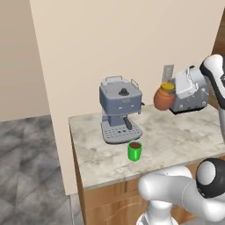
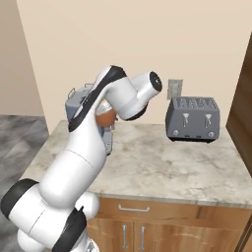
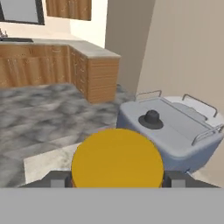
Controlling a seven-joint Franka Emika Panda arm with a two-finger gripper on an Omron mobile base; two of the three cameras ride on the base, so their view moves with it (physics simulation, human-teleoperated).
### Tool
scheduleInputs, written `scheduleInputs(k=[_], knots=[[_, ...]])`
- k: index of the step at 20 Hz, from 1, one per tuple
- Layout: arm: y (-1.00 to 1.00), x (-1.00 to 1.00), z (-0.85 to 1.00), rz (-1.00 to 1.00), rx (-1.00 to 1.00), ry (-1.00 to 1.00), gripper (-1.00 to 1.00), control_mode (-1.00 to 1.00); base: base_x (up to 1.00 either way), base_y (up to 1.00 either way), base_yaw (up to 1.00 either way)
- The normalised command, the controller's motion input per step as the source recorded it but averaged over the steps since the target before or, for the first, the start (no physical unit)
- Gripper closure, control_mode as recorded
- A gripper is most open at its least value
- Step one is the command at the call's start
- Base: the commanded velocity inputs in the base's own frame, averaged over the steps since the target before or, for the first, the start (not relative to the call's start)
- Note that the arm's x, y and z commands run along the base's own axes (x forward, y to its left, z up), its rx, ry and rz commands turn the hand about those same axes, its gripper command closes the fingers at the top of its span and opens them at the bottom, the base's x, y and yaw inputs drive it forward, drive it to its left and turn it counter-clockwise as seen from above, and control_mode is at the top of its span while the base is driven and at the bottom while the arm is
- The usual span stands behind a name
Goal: Pick the syrup bottle and honey bottle from the cabinet and place them next to the mug.
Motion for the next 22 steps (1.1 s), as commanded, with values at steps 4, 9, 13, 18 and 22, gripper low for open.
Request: scheduleInputs(k=[4, 9, 13, 18, 22], knots=[[0.2, -0.12, -0.46, 0.0, -0.14, 0.0, 1.0, -1.0, 0.0, 0.0, 0.0], [0.09, -0.1, -0.41, 0.0, -0.07, 0.0, 1.0, -1.0, 0.0, 0.0, 0.0], [0.02, 0.0, -0.55, 0.0, -0.01, 0.0, 1.0, -1.0, 0.0, 0.0, 0.0], [0.0, 0.04, -0.48, 0.0, 0.0, 0.02, 1.0, -1.0, 0.0, 0.0, 0.0], [0.0, 0.13, -0.6, 0.0, 0.03, 0.06, 1.0, -1.0, 0.0, 0.0, 0.0]])
